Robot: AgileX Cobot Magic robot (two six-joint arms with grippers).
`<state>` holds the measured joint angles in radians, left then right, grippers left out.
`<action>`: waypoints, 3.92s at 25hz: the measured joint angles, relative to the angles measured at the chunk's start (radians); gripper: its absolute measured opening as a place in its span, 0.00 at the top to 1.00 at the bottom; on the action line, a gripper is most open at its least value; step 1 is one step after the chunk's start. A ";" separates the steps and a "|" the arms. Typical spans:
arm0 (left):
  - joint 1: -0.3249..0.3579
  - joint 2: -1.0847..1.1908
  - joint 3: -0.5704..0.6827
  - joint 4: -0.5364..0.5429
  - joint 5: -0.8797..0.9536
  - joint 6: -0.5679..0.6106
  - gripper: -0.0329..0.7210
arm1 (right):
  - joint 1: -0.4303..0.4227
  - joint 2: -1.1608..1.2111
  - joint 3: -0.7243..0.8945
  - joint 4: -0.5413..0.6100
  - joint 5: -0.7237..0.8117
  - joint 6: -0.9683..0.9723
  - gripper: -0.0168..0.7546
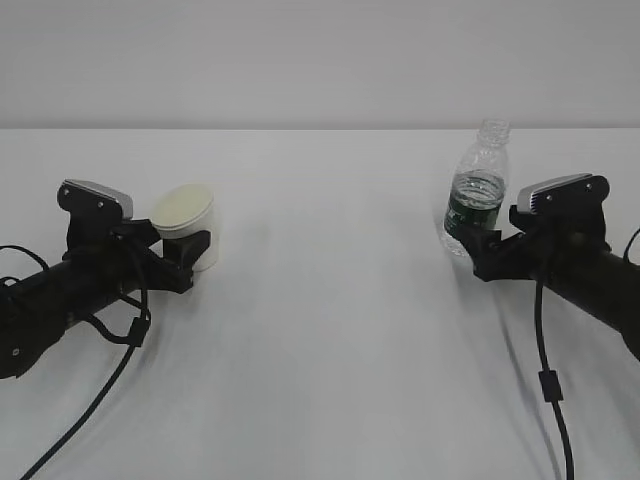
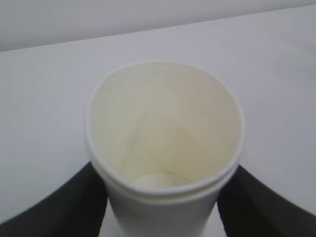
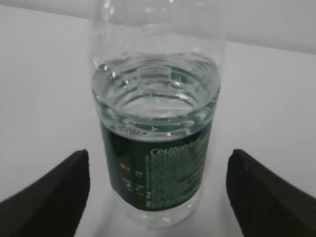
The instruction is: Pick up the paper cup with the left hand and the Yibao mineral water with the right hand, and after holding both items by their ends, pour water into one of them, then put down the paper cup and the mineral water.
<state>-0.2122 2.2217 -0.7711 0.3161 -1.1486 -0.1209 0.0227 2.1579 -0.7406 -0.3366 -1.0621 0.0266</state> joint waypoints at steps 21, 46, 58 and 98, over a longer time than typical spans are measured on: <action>0.000 0.000 -0.003 0.020 0.011 0.000 0.33 | 0.008 0.116 -0.160 -0.021 0.008 0.073 0.12; 0.000 0.000 -0.005 0.117 0.012 -0.049 0.33 | 0.019 0.116 -0.166 -0.089 0.045 0.076 0.34; 0.000 -0.053 -0.005 0.307 0.028 -0.131 0.35 | 0.021 -0.002 -0.165 -0.227 0.187 0.076 0.34; -0.186 -0.144 -0.197 0.714 0.143 -0.427 0.37 | 0.023 -0.336 -0.163 -0.858 0.489 0.172 0.34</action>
<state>-0.3981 2.0780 -0.9679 1.0305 -1.0053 -0.5479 0.0460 1.8217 -0.9036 -1.1946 -0.5730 0.1991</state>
